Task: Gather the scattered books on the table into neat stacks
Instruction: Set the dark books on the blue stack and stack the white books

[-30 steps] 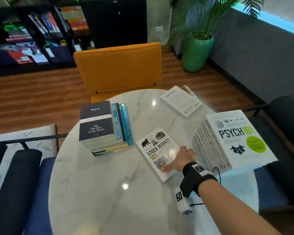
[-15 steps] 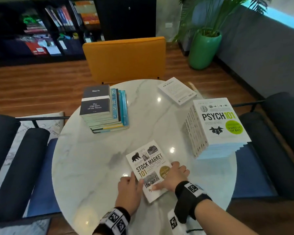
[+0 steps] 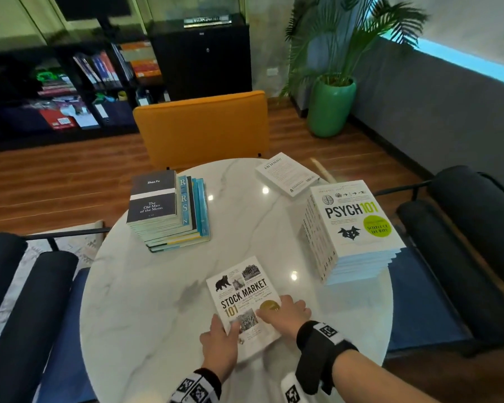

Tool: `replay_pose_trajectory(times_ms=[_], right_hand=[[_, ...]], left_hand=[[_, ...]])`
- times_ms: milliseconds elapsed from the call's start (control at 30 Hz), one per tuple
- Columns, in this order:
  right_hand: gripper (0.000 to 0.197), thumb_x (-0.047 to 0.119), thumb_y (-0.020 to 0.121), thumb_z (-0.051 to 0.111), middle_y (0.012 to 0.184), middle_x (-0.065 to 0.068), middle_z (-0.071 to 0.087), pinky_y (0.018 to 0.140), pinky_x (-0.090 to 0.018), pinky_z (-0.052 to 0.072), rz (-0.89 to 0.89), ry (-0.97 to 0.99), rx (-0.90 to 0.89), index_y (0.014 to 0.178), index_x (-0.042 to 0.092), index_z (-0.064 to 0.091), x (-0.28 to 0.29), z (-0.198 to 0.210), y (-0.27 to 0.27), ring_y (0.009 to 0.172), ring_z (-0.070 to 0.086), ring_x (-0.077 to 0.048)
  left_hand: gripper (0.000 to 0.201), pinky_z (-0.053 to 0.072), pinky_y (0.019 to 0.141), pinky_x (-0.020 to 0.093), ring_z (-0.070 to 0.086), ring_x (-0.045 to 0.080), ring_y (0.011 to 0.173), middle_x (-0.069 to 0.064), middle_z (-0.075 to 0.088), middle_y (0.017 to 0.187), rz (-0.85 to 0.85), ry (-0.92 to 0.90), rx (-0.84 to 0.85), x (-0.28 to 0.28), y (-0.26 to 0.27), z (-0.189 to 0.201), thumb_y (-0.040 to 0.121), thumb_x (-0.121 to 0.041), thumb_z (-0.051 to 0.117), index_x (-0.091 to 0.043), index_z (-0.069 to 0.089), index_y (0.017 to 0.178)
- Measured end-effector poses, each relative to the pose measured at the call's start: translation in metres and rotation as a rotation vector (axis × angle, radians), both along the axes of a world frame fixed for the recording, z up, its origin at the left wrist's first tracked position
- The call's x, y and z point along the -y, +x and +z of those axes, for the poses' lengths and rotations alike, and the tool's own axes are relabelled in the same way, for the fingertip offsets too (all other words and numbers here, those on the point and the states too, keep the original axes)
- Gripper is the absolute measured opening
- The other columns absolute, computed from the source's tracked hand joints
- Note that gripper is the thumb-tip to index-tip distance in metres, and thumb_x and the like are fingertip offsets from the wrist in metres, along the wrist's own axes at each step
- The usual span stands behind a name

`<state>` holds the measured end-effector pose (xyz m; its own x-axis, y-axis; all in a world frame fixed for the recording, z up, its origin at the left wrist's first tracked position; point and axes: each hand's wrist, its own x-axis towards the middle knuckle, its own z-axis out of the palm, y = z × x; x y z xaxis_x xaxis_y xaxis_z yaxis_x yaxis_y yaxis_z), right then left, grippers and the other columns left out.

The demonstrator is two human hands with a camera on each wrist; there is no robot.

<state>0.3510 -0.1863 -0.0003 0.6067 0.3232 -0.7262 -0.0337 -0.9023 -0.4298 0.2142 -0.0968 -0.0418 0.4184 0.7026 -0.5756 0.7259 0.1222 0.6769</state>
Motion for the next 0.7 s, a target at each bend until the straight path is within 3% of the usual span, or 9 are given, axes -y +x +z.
replay_pose_trajectory(times_ms=[67, 200, 267, 333, 433, 467, 533, 600, 700], right_hand=[[0.075, 0.06, 0.079, 0.058, 0.136, -0.012, 0.037, 0.106, -0.038, 0.031, -0.012, -0.014, -0.021, 0.138, 0.019, 0.036, 0.0, 0.005, 0.0, 0.129, 0.033, -0.03], [0.075, 0.061, 0.079, 0.054, 0.135, -0.011, 0.042, 0.107, -0.038, 0.034, -0.022, -0.011, -0.061, 0.137, 0.018, 0.036, -0.005, 0.013, -0.002, 0.127, 0.039, -0.029], [0.083, 0.066, 0.073, 0.056, 0.136, -0.01, 0.043, 0.107, -0.039, 0.035, -0.051, 0.007, -0.082, 0.137, 0.018, 0.034, -0.007, 0.014, -0.006, 0.127, 0.041, -0.029], [0.09, 0.07, 0.068, 0.057, 0.137, -0.009, 0.044, 0.107, -0.04, 0.036, -0.081, 0.048, -0.121, 0.138, 0.018, 0.034, -0.008, 0.013, -0.01, 0.127, 0.042, -0.029], [0.095, 0.072, 0.066, 0.059, 0.135, -0.008, 0.048, 0.104, -0.037, 0.041, -0.189, 0.12, -0.198, 0.138, 0.014, 0.037, -0.013, 0.006, -0.015, 0.122, 0.049, -0.026], [0.1, 0.077, 0.06, 0.057, 0.132, -0.007, 0.052, 0.102, -0.036, 0.044, -0.206, 0.155, -0.205, 0.136, 0.014, 0.042, -0.013, 0.004, -0.016, 0.117, 0.053, -0.025], [0.104, 0.086, 0.05, 0.044, 0.122, -0.004, 0.06, 0.098, -0.037, 0.049, -0.201, 0.2, -0.198, 0.129, 0.019, 0.053, -0.015, -0.01, -0.013, 0.108, 0.058, -0.023], [0.094, 0.083, 0.06, 0.043, 0.12, -0.004, 0.06, 0.093, -0.037, 0.051, -0.227, 0.25, -0.172, 0.126, 0.018, 0.05, -0.015, 0.007, -0.009, 0.107, 0.059, -0.022], [0.052, 0.052, 0.09, 0.053, 0.118, -0.003, 0.063, 0.064, -0.023, 0.053, -0.32, 0.468, -0.127, 0.125, 0.015, 0.046, -0.008, 0.053, 0.009, 0.098, 0.064, -0.015]], left_hand=[[0.047, 0.034, 0.109, 0.034, 0.046, 0.031, 0.122, 0.006, 0.064, 0.12, -0.067, -0.017, -0.021, -0.004, -0.004, -0.002, 0.088, -0.053, 0.048, -0.028, 0.052, 0.129], [0.025, 0.044, 0.106, 0.043, 0.059, 0.026, 0.112, 0.002, 0.067, 0.116, -0.057, -0.075, 0.037, -0.013, -0.004, 0.011, 0.086, -0.048, 0.058, -0.038, 0.057, 0.109], [0.028, 0.048, 0.102, 0.043, 0.064, 0.02, 0.108, 0.0, 0.065, 0.121, -0.062, -0.137, 0.145, -0.019, -0.003, 0.016, 0.092, -0.039, 0.058, -0.038, 0.053, 0.119], [0.042, 0.053, 0.089, 0.034, 0.066, 0.016, 0.098, 0.003, 0.062, 0.121, -0.031, -0.182, 0.22, -0.025, -0.002, 0.024, 0.097, -0.029, 0.055, -0.024, 0.036, 0.134], [0.04, 0.051, 0.064, 0.022, 0.066, 0.016, 0.084, 0.008, 0.066, 0.105, -0.039, -0.161, 0.307, -0.036, 0.003, 0.038, 0.1, -0.019, 0.05, -0.025, 0.026, 0.132], [0.039, 0.053, 0.064, 0.023, 0.066, 0.017, 0.084, 0.007, 0.066, 0.103, -0.046, -0.156, 0.32, -0.039, 0.006, 0.043, 0.1, -0.019, 0.049, -0.025, 0.027, 0.132], [0.041, 0.056, 0.074, 0.035, 0.066, 0.02, 0.088, 0.007, 0.064, 0.104, -0.04, -0.132, 0.355, -0.045, 0.011, 0.053, 0.102, -0.019, 0.045, -0.024, 0.029, 0.139], [0.044, 0.055, 0.084, 0.044, 0.066, 0.02, 0.091, 0.006, 0.063, 0.106, -0.031, -0.125, 0.402, -0.05, 0.017, 0.067, 0.103, -0.019, 0.042, -0.023, 0.029, 0.145], [0.036, 0.057, 0.07, 0.029, 0.068, 0.016, 0.091, 0.007, 0.063, 0.113, -0.053, -0.105, 0.485, -0.046, 0.034, 0.096, 0.103, -0.024, 0.041, -0.03, 0.032, 0.138]])
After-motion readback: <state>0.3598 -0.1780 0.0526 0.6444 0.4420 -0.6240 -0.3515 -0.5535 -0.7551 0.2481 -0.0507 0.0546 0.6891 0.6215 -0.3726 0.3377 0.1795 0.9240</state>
